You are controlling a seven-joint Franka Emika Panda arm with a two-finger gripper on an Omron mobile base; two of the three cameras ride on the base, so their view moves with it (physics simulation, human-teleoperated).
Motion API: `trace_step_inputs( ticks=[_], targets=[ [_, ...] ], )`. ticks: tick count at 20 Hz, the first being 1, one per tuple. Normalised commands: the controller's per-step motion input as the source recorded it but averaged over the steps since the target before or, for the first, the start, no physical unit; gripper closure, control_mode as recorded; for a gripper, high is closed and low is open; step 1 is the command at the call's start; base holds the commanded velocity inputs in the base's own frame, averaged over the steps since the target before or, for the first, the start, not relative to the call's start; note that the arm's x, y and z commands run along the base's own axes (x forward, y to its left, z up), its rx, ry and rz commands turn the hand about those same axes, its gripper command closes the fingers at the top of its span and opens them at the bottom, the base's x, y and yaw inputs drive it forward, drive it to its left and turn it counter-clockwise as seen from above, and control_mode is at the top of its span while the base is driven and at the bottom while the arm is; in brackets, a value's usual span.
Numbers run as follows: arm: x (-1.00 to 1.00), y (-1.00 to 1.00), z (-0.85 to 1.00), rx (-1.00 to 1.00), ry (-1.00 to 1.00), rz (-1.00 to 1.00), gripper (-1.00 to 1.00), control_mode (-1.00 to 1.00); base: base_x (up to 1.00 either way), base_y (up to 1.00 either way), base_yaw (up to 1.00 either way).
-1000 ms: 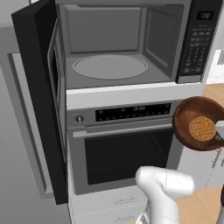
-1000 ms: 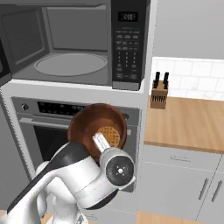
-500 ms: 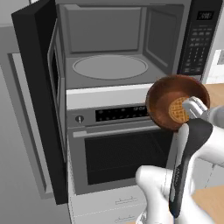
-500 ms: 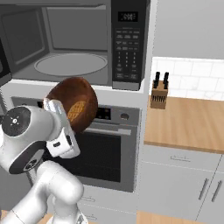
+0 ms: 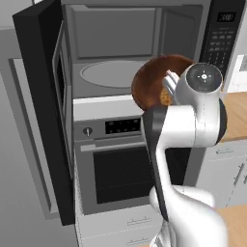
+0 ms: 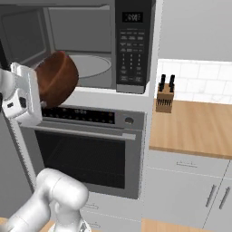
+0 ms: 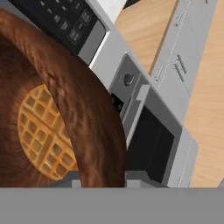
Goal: Open the microwave, place the bowl with waffle inside the microwave, then close the microwave door and turn it on.
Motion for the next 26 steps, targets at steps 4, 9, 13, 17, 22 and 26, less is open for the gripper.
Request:
trace_step_inputs(
  ticks=[4,9,13,17,22,26],
  targets=[
    [0.77,0.17,0.98,0.12,0.34,0.0,1.0,-1.0,0.0,0.0,0.0],
    [0.71,0.0,0.29,0.19,0.03,0.0,1.0,-1.0,0.0,0.0,0.0],
    [0.48,0.0,-0.45,0.18,-0.25,0.0,1.0,-1.0,0.0,0.0,0.0],
    [0.54,0.05,-0.6,0.17,-0.27,0.02,1.0,-1.0,0.0,0.0,0.0],
    [0.64,0.0,-0.2,0.07,0.06,0.03,1.0,-1.0,0.0,0.0,0.0],
    [0.66,0.13,0.0,0.0,0.33,0.02,1.0,-1.0,0.0,0.0,0.0]
  ],
)
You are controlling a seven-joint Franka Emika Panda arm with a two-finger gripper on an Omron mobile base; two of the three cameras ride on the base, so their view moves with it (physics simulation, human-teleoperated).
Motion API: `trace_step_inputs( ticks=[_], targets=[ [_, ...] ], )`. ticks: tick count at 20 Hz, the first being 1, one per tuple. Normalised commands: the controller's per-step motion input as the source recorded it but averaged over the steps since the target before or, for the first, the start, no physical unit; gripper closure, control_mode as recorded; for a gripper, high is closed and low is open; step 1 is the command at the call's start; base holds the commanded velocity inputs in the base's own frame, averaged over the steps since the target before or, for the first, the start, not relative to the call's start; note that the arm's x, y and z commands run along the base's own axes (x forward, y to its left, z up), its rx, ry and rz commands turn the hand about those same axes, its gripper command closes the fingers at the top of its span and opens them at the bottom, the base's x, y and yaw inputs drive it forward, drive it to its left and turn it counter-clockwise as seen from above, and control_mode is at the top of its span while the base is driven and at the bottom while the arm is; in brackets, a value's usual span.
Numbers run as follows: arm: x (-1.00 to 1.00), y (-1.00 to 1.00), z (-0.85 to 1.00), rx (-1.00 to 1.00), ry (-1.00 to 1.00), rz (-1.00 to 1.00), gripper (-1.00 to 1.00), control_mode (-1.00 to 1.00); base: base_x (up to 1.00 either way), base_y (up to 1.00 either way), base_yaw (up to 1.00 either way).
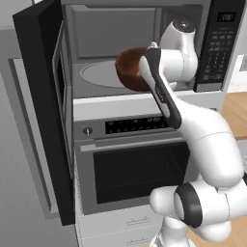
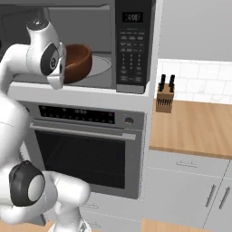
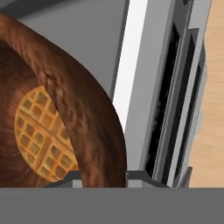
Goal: Open the microwave, place the bowl with waffle inside the microwave, then close the microwave door and turn it on.
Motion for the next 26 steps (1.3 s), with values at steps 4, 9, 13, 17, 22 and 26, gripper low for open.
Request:
trace_step_inputs(
  ticks=[4,9,13,17,22,26],
  targets=[
    [0.61,0.45,0.12,0.0,0.2,0.0,1.0,-1.0,0.0,0.0,0.0],
    [0.7,0.54,0.03,0.0,0.07,0.0,1.0,-1.0,0.0,0.0,0.0],
    [0.87,0.46,0.0,0.0,0.07,0.0,1.0,-1.0,0.0,0.0,0.0],
    [0.63,0.12,-0.13,0.0,0.01,0.0,1.0,-1.0,0.0,0.0,0.0],
    [0.0,0.0,-0.5,0.01,-0.16,0.0,-1.0,-1.0,0.0,0.0,0.0],
    [-0.16,-0.14,-0.3,0.19,-0.41,0.0,-1.0,-1.0,0.0,0.0,0.0]
  ],
)
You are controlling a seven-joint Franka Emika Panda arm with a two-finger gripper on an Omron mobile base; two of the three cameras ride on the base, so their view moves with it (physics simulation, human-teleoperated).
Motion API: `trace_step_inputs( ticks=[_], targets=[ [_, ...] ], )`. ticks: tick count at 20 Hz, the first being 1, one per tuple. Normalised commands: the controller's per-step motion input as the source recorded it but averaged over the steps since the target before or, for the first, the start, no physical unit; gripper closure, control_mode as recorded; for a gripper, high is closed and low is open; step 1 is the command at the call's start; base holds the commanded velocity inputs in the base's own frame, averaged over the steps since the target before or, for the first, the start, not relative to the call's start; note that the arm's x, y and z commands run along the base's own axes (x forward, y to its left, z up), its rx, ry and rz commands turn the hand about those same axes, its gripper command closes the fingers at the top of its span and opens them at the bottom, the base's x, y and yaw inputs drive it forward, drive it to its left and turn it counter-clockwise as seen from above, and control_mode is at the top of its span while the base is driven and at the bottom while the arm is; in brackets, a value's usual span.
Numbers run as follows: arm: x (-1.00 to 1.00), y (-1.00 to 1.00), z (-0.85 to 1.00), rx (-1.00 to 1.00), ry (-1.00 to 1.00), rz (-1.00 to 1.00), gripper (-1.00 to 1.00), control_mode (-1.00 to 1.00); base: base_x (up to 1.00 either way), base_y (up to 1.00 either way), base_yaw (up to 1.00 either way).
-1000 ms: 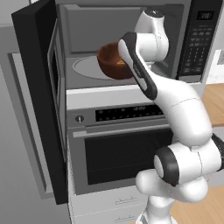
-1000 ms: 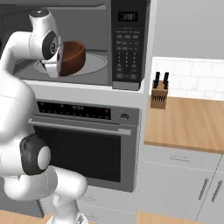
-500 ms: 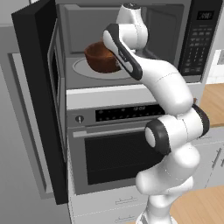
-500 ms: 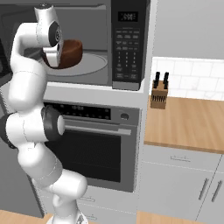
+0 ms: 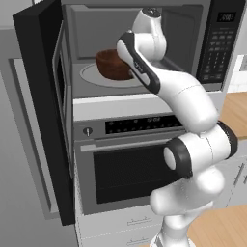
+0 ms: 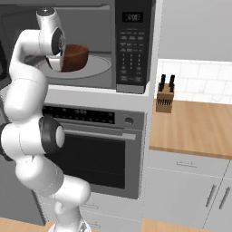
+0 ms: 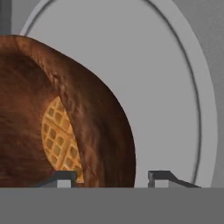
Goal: Open the microwave, place the bowl with waffle inside the microwave, then close the microwave door and turn it on.
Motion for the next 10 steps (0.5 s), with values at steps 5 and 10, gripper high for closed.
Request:
trace_step_inputs(
  ticks=[5,10],
  targets=[
    [-0.19,-0.12,0.08,0.37,-0.5,0.02,-1.0,-1.0,0.0,0.0,0.0],
    [-0.99,-0.34,-0.03,0.23,-0.57,0.11,-1.0,-1.0,0.0,0.0,0.0]
  ],
)
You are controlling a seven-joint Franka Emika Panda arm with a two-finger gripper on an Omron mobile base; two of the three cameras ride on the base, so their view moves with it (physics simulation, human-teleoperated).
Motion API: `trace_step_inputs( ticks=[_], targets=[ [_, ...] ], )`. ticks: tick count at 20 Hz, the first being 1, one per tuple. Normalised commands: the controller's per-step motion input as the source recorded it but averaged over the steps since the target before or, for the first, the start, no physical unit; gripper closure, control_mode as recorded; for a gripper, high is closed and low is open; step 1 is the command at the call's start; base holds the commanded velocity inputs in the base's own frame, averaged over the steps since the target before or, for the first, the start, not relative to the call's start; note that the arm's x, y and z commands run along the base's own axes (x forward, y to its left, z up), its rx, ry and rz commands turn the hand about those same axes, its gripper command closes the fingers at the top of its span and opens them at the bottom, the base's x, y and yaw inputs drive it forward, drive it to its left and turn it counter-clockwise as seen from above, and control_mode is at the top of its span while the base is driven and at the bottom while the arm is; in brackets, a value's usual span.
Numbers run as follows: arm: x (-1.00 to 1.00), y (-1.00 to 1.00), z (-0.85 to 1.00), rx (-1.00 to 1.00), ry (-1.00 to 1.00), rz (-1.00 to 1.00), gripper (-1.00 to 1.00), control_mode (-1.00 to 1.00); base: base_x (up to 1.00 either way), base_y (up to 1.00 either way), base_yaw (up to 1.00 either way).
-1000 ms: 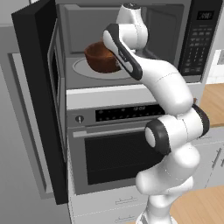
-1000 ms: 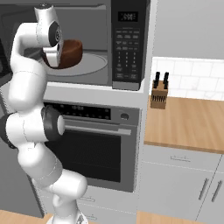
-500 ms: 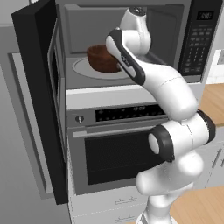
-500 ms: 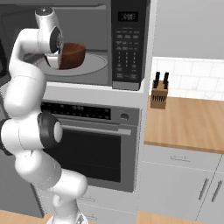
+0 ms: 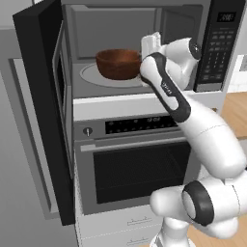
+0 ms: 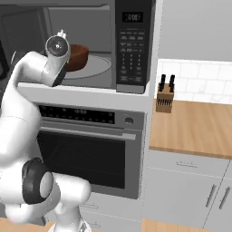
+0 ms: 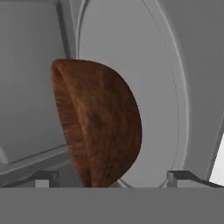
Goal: Open the microwave, place the bowl with waffle inside the microwave, then close the microwave door and turn it on.
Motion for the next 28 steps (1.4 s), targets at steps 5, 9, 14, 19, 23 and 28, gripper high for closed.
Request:
trace_step_inputs(
  ticks=[5,9,14,19,23,28],
  targets=[
    [-1.0,-0.26,-0.11,0.01,-0.46,0.17,-1.0,-1.0,0.0,0.0,0.0],
    [-1.0,-0.25,0.03,-0.06,-0.52,0.1,-1.0,-1.0,0.0,0.0,0.0],
    [-1.0,-0.06,-0.01,-0.3,-0.4,0.06,-1.0,-1.0,0.0,0.0,0.0],
    [-1.0,-0.01,-0.34,-0.34,-0.23,0.03,-1.0,-1.0,0.0,0.0,0.0],
    [-1.0,0.0,-0.1,-0.4,0.0,0.0,-1.0,-1.0,0.0,0.0,0.0],
    [-1.0,0.0,-0.19,-0.66,0.0,-0.01,-1.0,-1.0,0.0,0.0,0.0]
  ],
)
